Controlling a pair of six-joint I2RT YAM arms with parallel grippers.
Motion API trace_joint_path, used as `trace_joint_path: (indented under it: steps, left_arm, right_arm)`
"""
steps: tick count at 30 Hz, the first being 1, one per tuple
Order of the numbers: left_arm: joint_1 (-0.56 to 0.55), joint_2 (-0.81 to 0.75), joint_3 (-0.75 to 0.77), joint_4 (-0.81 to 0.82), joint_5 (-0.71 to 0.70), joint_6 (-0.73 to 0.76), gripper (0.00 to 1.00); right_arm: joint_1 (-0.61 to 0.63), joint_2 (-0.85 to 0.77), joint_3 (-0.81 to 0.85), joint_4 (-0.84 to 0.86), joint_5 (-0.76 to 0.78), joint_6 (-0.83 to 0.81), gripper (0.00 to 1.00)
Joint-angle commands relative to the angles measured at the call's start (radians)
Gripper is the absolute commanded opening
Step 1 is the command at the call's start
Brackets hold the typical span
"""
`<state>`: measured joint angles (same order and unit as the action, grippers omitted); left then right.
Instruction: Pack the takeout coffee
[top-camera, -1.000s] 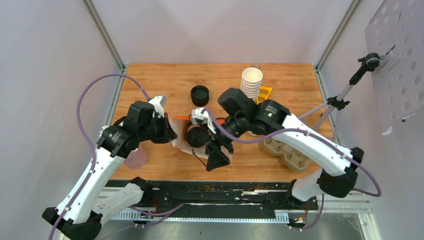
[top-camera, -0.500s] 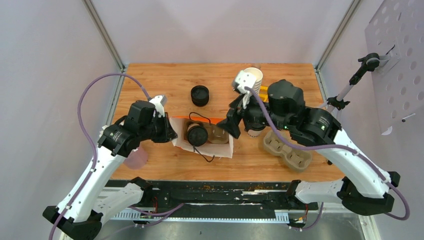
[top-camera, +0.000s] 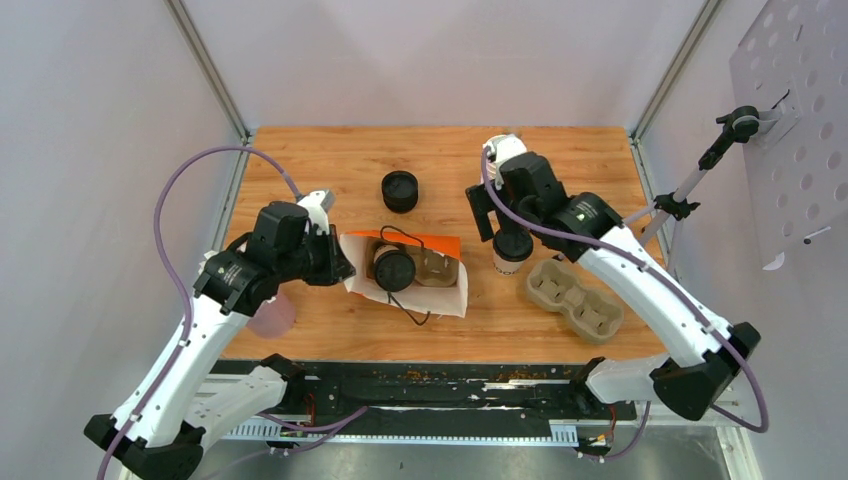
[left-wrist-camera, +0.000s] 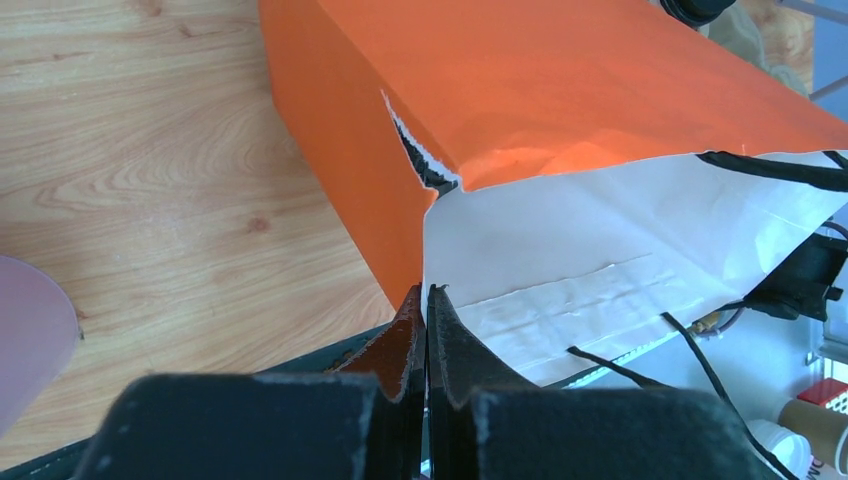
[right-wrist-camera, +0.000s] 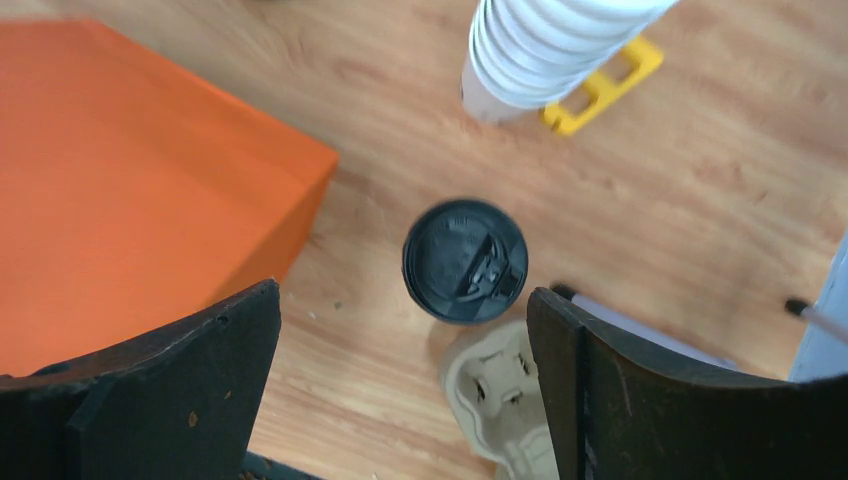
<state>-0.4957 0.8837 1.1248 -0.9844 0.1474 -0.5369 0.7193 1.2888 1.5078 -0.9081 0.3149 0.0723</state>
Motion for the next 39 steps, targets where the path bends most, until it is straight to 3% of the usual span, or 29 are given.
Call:
trace_joint_path:
  steps: [1, 13, 19, 33, 39]
  left_arm:
    - [0.003, -0.026, 0.008, 0.027, 0.005, 0.037, 0.00]
    - [0.003, -0.047, -0.008, 0.016, 0.016, 0.055, 0.00]
    - [0.003, -0.047, -0.019, 0.023, 0.025, 0.054, 0.00]
    - [0.003, -0.040, -0.008, 0.018, 0.019, 0.055, 0.00]
    - [0.003, -0.037, -0.004, 0.016, 0.017, 0.055, 0.00]
  right_arm:
    - [-0.062, 0.019, -0.096, 0.006, -0.098, 0.046, 0.94]
    - [-0.218, 0.110, -0.211, 0.009, -0.272, -0.024, 0.93]
    - [-0.293, 0.161, -0.186, 0.024, -0.347, -0.057, 0.90]
    - [-0.323, 0.252, -0.159, 0.044, -0.355, -0.127, 0.92]
    - [-0.325, 0.266, -0.157, 0.051, -0.353, -0.133, 0.99]
